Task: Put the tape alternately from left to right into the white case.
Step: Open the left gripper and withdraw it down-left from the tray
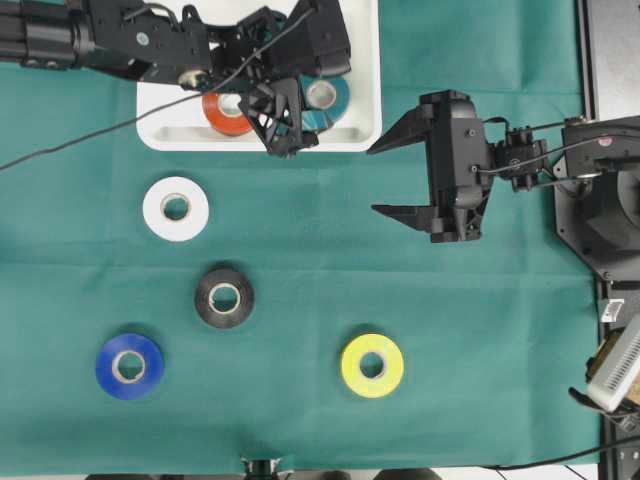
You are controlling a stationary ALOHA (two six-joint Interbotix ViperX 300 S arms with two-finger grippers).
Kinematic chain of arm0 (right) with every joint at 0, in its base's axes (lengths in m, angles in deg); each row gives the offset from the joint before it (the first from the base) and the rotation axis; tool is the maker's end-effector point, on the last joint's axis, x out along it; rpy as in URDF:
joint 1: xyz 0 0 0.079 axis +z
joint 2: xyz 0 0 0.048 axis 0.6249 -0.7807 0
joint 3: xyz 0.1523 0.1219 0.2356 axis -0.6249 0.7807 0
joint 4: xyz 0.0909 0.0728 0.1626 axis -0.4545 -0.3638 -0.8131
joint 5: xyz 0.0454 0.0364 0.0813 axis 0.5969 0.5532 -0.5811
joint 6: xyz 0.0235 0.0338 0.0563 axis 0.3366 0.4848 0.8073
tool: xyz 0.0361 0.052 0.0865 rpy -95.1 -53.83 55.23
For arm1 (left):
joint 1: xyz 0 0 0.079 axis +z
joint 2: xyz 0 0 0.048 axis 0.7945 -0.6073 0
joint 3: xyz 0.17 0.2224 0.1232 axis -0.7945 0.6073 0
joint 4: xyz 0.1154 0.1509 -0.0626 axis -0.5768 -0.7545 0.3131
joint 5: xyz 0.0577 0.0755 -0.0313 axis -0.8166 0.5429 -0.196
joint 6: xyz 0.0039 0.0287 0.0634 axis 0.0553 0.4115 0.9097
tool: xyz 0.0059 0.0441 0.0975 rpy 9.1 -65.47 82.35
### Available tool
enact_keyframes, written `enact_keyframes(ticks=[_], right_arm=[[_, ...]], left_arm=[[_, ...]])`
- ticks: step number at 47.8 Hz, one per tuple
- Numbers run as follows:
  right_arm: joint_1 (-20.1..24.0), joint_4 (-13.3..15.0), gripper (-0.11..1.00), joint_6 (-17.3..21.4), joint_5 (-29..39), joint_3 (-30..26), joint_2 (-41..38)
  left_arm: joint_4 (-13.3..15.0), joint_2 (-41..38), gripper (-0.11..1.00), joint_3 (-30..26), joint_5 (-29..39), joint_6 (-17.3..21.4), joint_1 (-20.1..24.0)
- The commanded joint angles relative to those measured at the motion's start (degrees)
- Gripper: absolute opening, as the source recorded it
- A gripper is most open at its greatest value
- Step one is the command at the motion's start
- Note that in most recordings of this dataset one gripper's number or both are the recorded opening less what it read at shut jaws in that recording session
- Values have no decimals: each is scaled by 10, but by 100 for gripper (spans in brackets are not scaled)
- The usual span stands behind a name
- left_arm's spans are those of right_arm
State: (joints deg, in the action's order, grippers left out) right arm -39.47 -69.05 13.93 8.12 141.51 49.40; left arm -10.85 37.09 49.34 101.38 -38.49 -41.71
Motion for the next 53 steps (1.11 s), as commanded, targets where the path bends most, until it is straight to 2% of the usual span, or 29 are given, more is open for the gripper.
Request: enact_keyframes(ticks=[1,19,34,42,53], right_arm=[[1,-1,66,1,-5,-9,3],[1,-1,66,1,-5,-10,4],[0,-1,66,1,-4,-11,3],[1,-1,66,1,-5,-11,3],[1,-1,66,1,-4,-11,3]], left_arm=[[1,39,94,-16,-2,-1,-15],[1,58,94,5,10,-3,-76],[1,79,94,39,13,-4,-109],[1,91,94,60,13,-4,-115],[1,91,94,61,11,-4,-116]])
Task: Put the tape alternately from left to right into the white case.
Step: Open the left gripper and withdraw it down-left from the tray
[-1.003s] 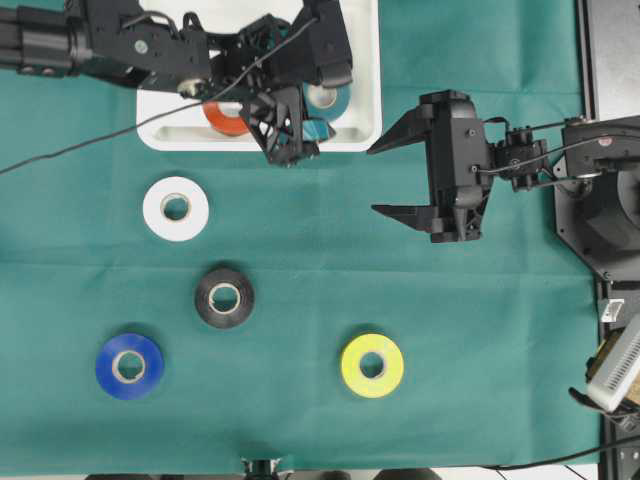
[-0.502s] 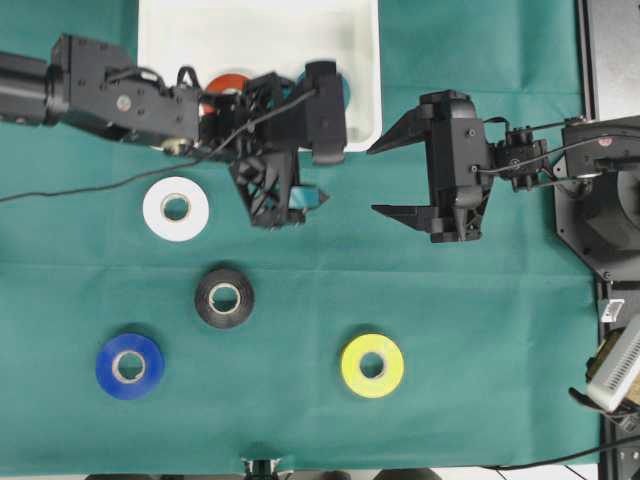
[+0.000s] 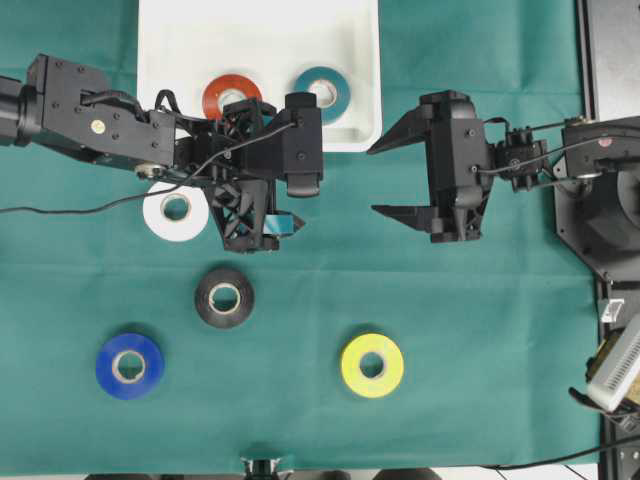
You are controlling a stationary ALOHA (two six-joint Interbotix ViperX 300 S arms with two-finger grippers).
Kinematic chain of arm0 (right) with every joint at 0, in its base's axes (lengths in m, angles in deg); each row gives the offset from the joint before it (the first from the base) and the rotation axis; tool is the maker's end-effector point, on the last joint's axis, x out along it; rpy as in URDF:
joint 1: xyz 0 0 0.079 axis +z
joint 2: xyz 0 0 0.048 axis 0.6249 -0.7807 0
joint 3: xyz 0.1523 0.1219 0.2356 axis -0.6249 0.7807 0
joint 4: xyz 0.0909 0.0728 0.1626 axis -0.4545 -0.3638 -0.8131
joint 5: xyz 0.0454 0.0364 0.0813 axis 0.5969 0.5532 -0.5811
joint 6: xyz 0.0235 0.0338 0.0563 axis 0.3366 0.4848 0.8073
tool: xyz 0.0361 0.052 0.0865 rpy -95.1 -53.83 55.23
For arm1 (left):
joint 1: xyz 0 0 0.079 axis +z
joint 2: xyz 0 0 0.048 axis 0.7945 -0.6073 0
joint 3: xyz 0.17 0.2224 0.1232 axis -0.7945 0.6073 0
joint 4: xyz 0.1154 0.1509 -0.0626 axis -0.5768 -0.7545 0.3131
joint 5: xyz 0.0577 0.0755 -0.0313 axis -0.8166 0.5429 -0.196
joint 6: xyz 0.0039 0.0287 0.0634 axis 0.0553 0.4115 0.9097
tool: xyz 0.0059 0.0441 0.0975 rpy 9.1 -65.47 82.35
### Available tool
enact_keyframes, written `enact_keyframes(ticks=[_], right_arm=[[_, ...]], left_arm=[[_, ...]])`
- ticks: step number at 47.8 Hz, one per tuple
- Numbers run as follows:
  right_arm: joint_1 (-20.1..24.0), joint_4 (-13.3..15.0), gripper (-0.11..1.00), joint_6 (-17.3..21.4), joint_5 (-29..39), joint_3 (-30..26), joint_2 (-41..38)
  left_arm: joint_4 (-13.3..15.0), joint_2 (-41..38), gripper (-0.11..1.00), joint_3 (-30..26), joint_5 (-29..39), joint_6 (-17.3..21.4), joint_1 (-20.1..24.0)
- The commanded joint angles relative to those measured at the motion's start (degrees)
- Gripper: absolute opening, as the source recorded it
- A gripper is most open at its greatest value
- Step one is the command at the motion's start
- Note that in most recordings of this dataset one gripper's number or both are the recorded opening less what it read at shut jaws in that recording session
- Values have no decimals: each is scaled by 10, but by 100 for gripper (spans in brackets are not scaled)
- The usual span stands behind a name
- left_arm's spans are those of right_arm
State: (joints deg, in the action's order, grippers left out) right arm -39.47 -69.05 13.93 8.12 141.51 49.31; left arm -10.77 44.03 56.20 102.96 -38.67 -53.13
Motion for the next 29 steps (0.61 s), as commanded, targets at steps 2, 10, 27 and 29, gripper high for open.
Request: enact_keyframes(ticks=[2,10,27,29], right_arm=[[0,-2,66,1,-4,-11,4],[0,-1,66,4,-4,-10,4],[1,-1,66,6,-5,-8,4],[0,-1,66,6,-4,-8,4]], left_arm=[[0,21,94,-8,-5,-2,-1],[0,20,94,-9,-5,-2,-1],[0,20,94,-11,-5,-1,-1],[0,21,94,-11,-5,-1,-1]])
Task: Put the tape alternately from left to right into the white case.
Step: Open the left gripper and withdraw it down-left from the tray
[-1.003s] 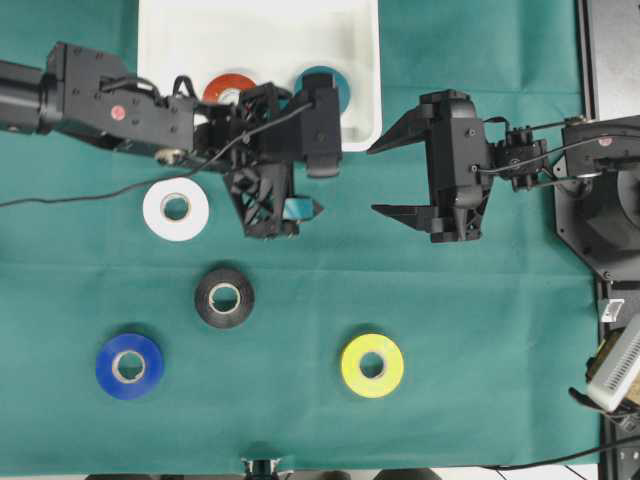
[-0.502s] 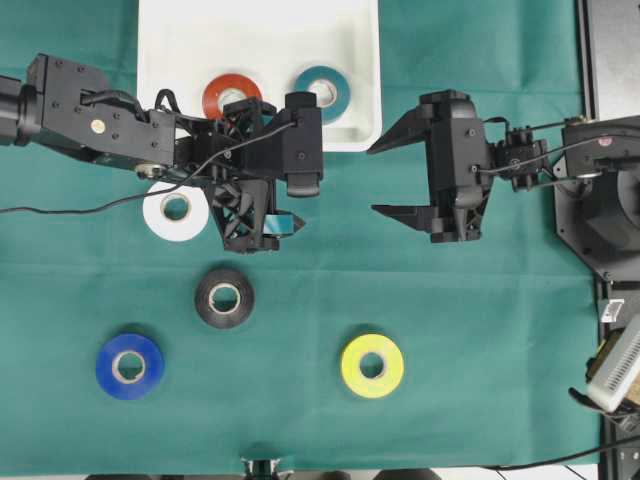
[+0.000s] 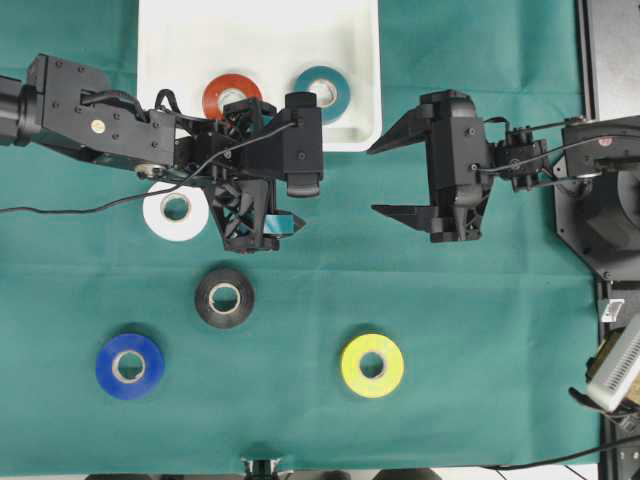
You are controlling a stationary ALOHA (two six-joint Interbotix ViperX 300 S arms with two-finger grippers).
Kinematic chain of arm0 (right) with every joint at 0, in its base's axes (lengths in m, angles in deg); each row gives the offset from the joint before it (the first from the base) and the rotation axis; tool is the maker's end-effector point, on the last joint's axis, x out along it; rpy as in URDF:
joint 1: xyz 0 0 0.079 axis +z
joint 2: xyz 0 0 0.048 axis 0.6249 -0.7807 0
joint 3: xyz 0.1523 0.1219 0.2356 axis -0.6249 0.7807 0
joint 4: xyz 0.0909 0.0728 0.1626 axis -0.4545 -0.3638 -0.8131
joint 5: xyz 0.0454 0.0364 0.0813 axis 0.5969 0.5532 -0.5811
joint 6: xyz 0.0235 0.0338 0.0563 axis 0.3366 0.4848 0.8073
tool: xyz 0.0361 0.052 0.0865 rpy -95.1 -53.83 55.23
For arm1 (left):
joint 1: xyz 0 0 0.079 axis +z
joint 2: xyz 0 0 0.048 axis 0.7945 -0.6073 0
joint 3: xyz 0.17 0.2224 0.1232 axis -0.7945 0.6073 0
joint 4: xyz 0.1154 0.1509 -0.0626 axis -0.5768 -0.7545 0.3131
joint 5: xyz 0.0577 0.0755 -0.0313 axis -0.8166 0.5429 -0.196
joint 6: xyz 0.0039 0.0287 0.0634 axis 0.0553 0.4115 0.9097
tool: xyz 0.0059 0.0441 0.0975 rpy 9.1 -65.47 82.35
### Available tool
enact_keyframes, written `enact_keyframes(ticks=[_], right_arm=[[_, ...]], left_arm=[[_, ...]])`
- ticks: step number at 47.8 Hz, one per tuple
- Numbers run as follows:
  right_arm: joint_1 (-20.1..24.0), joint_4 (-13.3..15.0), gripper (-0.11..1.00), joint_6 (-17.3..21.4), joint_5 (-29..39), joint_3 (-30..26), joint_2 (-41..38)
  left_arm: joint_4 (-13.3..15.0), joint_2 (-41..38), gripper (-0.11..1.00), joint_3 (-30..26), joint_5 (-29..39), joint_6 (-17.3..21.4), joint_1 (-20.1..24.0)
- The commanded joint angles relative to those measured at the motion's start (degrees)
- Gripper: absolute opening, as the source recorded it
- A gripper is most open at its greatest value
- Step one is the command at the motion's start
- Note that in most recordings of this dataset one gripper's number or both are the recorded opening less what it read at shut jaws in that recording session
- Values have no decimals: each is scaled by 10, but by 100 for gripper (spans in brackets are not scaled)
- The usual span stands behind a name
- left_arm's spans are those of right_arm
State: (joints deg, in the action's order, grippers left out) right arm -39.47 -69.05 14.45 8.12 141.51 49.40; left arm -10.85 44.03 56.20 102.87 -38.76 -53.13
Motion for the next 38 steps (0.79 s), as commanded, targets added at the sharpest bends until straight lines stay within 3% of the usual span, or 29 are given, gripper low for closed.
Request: enact_keyframes(ticks=[1,23,38], right_arm=[[1,-1,66,1,-5,-8,4],[1,-2,66,2,-4,-10,3],[1,-2,66,2,-5,-9,3]], left_arm=[[1,21,94,-11,-4,0,-1],[1,31,94,1,-2,-1,-8],[2,58,94,40,-2,-2,-8]])
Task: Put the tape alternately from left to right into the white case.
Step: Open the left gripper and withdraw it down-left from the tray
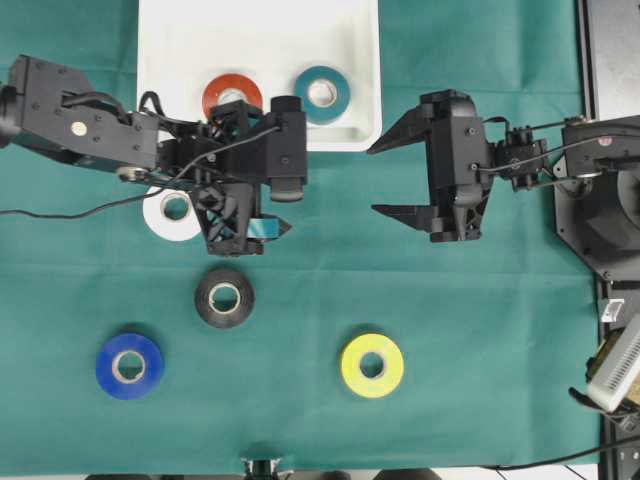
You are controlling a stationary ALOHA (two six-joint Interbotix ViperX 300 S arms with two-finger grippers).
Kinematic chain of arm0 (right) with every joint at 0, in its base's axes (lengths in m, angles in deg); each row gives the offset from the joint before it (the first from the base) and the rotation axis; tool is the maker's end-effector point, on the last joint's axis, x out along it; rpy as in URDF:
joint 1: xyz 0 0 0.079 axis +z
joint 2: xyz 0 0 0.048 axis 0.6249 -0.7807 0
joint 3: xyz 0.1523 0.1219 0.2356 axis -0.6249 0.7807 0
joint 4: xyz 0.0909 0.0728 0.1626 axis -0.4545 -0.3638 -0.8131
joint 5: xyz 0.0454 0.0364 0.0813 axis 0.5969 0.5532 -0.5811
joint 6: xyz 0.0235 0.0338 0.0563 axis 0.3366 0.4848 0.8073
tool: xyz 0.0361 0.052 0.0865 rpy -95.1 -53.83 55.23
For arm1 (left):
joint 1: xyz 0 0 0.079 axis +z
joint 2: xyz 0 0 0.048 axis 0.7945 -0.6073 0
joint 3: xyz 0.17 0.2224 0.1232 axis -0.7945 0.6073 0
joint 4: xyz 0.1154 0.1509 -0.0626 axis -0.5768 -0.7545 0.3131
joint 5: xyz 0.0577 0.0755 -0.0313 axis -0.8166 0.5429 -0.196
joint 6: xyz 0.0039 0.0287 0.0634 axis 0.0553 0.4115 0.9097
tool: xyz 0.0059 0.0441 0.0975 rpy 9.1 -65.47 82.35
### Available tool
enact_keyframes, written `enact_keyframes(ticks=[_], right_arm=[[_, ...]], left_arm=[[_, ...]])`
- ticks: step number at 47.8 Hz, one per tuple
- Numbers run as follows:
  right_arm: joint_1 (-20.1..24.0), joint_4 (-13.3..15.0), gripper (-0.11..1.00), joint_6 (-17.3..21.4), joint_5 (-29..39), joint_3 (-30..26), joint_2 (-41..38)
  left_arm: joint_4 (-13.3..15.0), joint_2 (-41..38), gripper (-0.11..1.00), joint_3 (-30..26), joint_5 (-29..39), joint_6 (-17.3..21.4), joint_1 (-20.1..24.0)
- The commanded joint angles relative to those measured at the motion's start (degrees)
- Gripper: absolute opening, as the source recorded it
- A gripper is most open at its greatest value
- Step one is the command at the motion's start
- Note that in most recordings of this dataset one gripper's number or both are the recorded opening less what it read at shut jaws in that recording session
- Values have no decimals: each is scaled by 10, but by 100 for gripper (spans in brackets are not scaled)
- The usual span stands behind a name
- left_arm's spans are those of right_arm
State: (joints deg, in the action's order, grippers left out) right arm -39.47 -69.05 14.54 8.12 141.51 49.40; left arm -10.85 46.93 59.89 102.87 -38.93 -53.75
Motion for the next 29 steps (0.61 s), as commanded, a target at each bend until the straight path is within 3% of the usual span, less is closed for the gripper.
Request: enact_keyframes(ticks=[1,17,29], right_arm=[[1,-1,66,2,-4,-9,3],[1,-2,66,2,-4,-11,3],[0,-1,66,2,-5,-12,-4]], left_arm=[[2,31,94,6,-2,0,-2],[2,83,94,74,-9,1,-2],[2,114,94,126,-62,1,-2]])
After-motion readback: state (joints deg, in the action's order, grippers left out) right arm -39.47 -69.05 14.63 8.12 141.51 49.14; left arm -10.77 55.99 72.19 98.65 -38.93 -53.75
